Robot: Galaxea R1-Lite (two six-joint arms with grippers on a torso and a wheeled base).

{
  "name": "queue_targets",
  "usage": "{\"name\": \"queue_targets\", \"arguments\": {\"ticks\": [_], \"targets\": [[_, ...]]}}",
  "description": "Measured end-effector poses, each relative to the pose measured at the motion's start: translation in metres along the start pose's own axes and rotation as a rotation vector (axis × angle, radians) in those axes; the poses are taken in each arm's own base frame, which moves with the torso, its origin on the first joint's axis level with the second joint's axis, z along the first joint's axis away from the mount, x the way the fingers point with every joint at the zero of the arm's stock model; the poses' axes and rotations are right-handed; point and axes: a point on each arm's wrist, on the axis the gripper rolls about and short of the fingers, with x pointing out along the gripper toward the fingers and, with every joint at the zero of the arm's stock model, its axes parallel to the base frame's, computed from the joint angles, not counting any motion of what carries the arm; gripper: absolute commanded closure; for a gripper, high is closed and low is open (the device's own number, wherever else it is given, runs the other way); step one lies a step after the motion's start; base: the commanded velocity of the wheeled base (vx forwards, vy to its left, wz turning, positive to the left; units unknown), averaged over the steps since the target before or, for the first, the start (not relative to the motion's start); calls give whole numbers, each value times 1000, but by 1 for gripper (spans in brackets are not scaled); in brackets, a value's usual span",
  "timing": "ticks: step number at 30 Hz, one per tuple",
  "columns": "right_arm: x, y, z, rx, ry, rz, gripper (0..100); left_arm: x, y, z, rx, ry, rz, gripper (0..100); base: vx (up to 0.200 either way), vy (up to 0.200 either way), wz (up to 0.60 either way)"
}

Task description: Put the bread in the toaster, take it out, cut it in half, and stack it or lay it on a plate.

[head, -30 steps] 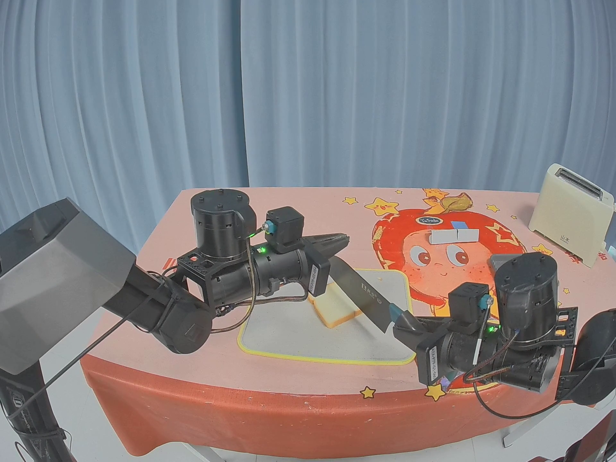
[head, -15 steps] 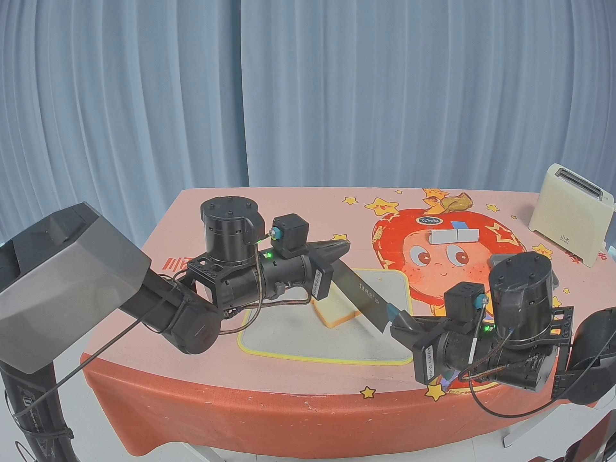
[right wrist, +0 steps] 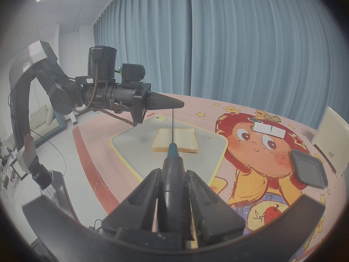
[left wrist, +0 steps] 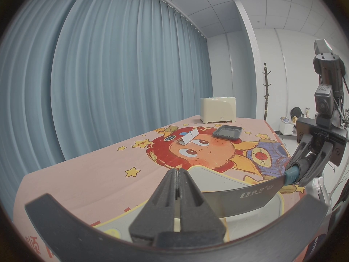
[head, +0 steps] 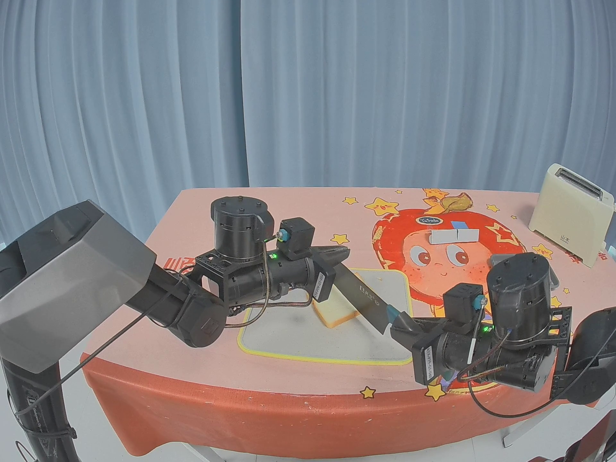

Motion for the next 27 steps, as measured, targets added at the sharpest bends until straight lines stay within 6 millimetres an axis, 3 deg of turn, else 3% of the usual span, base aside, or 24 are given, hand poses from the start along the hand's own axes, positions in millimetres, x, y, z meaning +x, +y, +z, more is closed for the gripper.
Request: {"name": "queue_targets", "arguments": {"ticks": [14, 27], "targets": [[1, 0, 7, 7, -21, -1, 100, 1, -2, 10, 21, -24, 2, 100, 0, 0, 0], [6, 1, 6, 6, -10, -1, 100, 4, -2, 5, 38, -12, 12, 100, 0, 0, 0]]}}
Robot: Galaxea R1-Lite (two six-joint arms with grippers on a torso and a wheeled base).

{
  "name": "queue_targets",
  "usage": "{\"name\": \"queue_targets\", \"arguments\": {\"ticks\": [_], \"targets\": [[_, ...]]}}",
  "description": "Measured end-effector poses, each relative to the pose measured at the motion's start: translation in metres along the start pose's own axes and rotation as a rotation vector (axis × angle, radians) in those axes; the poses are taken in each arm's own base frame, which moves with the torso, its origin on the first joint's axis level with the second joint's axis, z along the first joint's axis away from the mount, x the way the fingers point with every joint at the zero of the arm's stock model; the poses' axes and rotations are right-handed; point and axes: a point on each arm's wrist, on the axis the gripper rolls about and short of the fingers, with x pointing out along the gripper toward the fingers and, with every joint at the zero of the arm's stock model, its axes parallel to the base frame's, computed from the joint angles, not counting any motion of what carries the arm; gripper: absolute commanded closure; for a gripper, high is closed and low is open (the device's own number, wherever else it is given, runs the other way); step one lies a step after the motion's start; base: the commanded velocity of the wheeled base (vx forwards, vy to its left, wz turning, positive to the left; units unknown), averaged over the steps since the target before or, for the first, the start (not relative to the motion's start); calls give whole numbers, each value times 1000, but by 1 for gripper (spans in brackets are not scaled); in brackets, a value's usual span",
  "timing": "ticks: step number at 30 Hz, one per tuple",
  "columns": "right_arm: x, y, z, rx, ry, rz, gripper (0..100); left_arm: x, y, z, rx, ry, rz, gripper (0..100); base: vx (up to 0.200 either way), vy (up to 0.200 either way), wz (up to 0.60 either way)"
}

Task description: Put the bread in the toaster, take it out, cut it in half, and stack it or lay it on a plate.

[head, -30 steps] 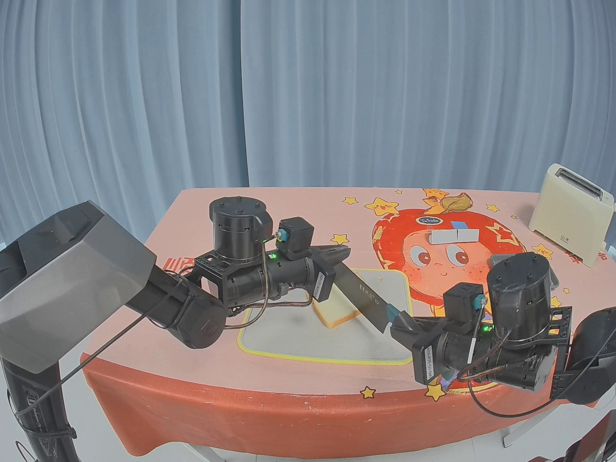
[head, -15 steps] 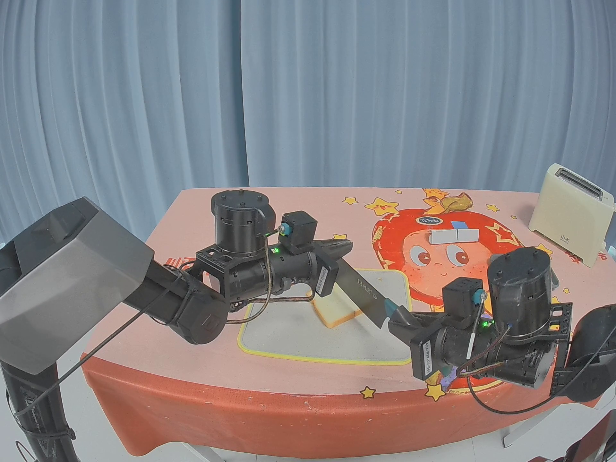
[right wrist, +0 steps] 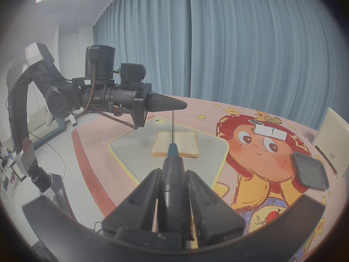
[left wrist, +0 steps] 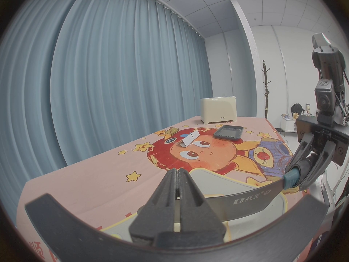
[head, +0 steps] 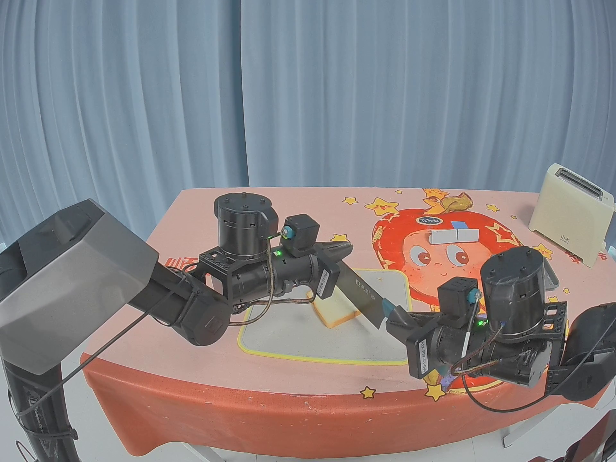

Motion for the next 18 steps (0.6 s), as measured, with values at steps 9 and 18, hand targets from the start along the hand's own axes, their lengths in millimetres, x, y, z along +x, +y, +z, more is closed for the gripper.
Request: {"name": "queue_targets", "arguments": {"ticks": [9, 18], "targets": [[3, 2, -4, -7, 16, 2, 100, 0, -1, -9, -5, 24, -1, 100, 0, 0, 0], [4, 2, -4, -8, 21, 1, 100, 1, -2, -18, 3, 44, -5, 100, 0, 0, 0]]}}
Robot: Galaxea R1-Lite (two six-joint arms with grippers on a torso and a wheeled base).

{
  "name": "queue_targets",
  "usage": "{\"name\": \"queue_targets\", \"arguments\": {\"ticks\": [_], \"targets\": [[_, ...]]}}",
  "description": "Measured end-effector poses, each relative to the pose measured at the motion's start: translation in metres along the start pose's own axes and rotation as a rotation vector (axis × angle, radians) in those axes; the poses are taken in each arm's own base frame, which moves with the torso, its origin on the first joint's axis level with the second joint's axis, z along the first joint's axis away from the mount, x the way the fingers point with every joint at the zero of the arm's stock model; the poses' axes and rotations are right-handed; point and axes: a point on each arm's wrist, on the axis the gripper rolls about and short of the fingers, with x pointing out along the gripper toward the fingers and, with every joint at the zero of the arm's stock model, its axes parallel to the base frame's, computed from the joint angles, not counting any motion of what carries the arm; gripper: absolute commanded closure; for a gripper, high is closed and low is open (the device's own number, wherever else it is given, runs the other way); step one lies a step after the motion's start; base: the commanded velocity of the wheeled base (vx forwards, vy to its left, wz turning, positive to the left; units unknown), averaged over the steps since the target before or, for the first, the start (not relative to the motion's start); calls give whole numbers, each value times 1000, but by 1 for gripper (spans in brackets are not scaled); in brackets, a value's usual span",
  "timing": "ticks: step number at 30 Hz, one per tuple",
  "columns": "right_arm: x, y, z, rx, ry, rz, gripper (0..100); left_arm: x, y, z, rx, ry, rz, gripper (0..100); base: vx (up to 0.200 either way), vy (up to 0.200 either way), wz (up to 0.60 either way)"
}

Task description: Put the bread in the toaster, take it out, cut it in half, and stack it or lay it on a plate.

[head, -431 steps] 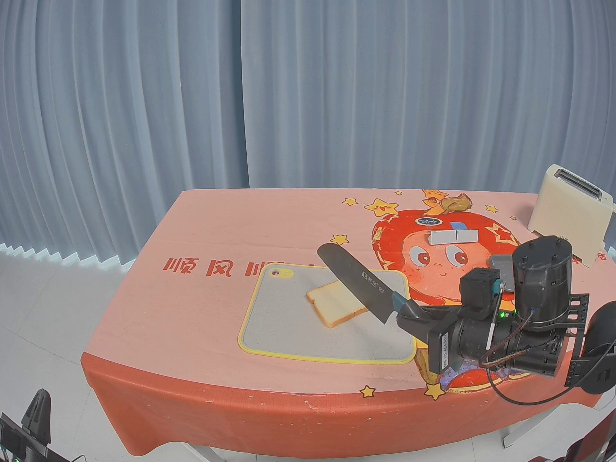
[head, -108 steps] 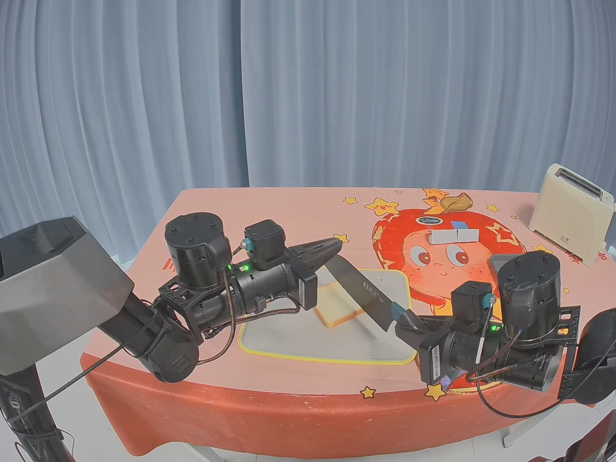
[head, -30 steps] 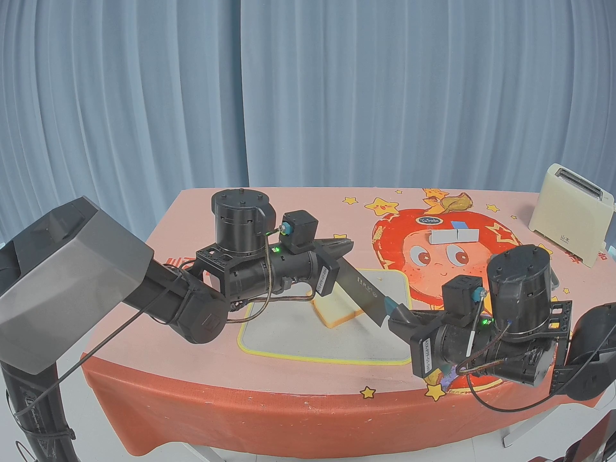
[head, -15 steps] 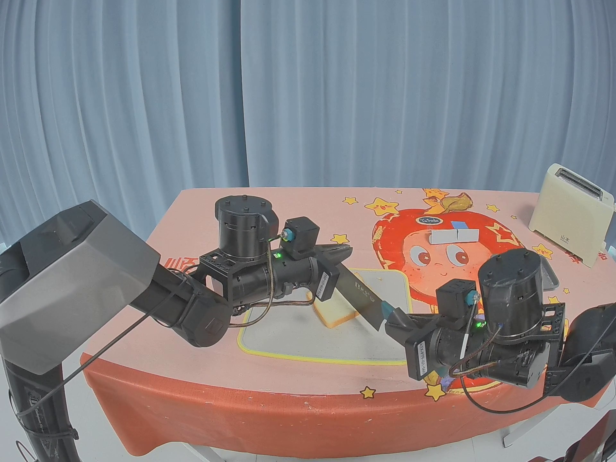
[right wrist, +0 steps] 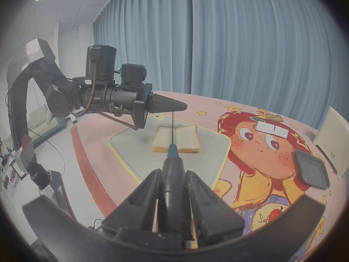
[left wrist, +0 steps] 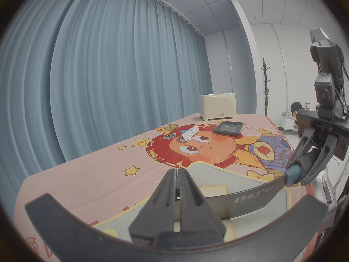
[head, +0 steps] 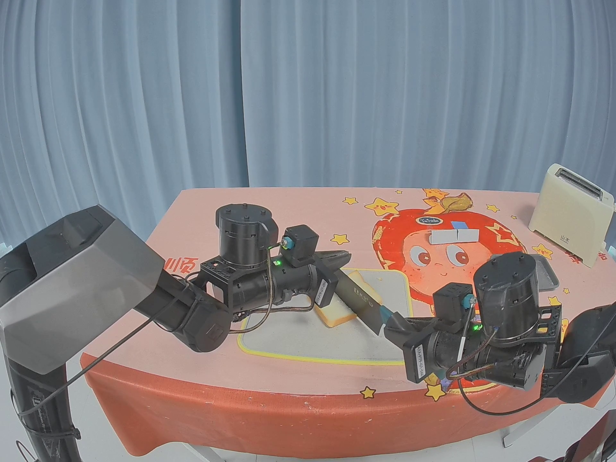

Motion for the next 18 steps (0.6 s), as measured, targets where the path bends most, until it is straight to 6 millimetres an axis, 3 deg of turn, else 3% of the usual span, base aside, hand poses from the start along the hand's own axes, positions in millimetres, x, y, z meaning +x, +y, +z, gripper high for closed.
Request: {"name": "queue_targets", "arguments": {"ticks": [18], "targets": [[0, -1, 0, 1, 2, -2, 100, 5, -1, -14, -5, 19, 9, 100, 0, 0, 0]]}}
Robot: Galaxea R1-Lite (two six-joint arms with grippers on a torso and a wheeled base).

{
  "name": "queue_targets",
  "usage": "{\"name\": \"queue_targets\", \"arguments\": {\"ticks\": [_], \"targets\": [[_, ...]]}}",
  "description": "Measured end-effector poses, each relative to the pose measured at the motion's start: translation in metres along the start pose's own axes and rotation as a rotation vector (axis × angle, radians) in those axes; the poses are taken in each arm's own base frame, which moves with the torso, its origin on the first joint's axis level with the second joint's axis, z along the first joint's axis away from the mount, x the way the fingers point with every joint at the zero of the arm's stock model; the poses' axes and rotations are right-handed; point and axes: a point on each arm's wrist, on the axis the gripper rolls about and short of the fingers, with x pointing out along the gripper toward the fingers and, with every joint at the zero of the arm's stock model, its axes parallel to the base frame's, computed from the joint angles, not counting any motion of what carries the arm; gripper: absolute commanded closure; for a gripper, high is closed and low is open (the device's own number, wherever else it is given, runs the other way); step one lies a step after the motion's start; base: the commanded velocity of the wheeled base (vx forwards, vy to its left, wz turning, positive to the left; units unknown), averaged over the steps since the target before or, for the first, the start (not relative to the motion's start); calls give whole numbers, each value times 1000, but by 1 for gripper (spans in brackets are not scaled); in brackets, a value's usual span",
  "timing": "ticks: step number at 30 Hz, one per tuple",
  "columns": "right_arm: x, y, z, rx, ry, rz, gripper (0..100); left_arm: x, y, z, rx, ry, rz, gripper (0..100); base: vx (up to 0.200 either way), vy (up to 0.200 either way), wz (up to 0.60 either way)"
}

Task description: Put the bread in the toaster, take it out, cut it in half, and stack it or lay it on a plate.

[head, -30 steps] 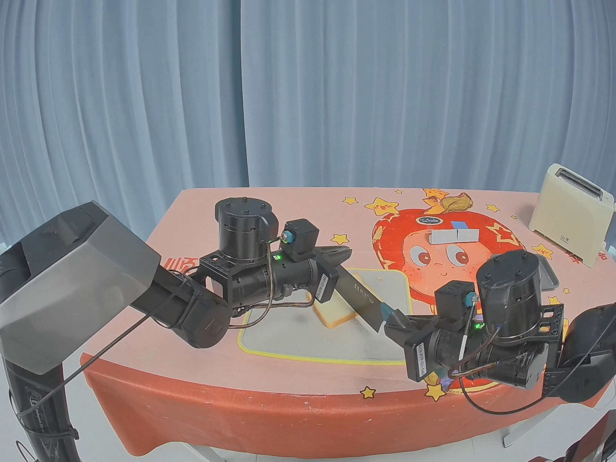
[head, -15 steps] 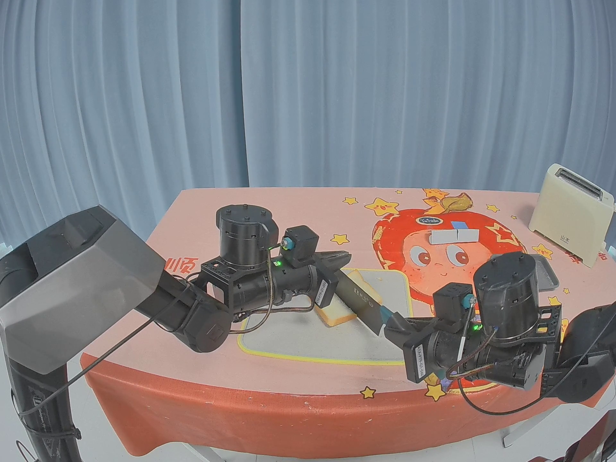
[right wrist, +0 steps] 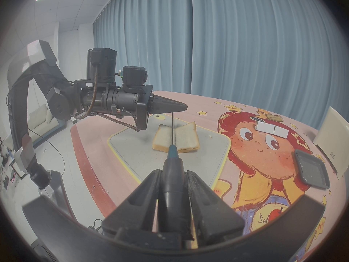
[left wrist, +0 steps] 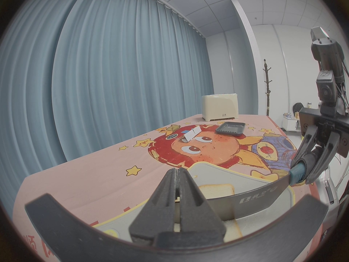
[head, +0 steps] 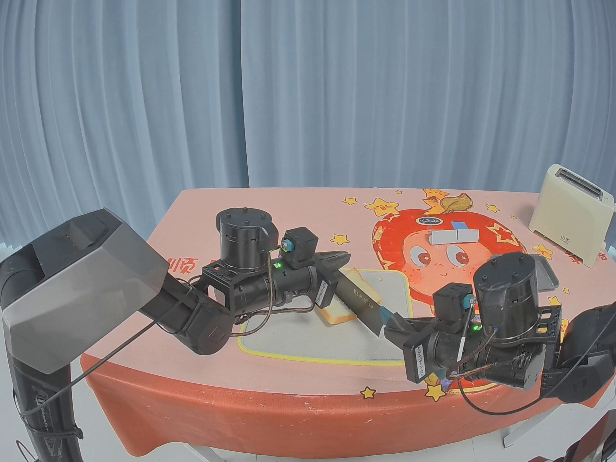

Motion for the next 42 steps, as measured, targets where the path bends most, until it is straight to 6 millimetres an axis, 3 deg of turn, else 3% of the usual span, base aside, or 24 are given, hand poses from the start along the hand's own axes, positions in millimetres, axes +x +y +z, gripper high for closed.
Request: {"name": "queue_targets", "arguments": {"ticks": [42], "targets": [[1, -1, -2, 1, 8, -6, 100, 4, 0, -5, -6, 20, -3, 100, 0, 0, 0]]}}
